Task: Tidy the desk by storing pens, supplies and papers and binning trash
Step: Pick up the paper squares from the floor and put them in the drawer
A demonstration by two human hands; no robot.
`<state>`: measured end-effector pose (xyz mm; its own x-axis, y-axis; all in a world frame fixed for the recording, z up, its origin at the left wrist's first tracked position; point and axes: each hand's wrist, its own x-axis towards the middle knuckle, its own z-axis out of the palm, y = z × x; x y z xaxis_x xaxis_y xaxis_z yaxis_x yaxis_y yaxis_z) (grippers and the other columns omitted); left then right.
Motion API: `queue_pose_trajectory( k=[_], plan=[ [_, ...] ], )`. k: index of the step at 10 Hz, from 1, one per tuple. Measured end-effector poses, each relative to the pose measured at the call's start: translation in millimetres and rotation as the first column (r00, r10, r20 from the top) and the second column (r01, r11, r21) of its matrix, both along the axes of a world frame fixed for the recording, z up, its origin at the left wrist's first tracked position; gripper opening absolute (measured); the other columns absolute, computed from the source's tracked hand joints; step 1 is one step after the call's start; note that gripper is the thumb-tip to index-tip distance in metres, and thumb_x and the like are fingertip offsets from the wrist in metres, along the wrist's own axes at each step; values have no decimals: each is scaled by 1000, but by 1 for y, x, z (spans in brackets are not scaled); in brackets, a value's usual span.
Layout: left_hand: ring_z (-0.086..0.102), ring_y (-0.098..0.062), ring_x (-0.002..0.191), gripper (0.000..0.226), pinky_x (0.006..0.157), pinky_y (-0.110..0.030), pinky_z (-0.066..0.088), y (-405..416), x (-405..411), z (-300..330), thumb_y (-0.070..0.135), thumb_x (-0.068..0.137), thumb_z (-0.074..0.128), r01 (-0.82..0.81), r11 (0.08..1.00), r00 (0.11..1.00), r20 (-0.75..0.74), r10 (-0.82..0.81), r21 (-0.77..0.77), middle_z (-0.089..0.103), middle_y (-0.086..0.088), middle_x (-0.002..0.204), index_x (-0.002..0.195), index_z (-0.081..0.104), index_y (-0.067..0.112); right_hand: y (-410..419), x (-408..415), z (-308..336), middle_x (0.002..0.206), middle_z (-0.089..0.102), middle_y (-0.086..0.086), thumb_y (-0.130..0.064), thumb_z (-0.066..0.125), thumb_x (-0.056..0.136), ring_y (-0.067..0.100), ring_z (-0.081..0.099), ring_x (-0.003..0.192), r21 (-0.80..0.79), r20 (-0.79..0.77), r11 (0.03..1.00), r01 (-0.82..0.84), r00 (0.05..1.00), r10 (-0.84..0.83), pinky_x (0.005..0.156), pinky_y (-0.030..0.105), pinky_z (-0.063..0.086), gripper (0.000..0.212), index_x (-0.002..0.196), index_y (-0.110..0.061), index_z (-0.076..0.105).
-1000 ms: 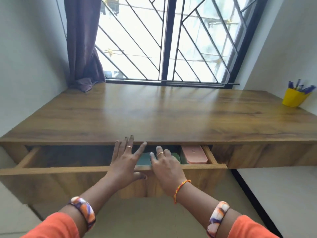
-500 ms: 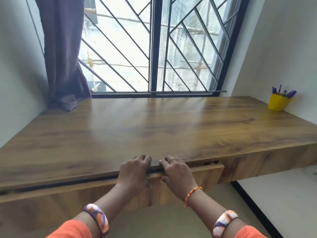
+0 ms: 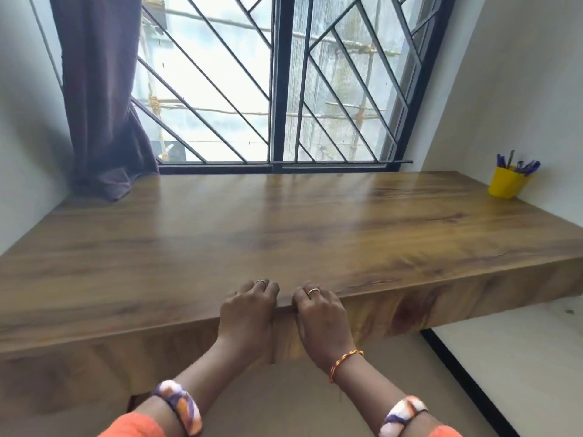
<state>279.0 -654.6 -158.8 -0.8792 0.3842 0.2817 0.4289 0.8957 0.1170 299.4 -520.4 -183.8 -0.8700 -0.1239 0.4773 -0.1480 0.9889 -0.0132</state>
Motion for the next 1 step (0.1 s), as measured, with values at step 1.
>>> queue_pose_trajectory(
  k=[1],
  plan=[
    [58,-22,108,29,83,-33,47,4,7,22,15,87,45,-53,989,998,41,48,136,58,5,117,111,56,26,6,5,18,78,68,-8,-24,67,65,14,67,68,-176,-118,983,-59,992,38,59,20,53,20,85,-27,66]
  ],
)
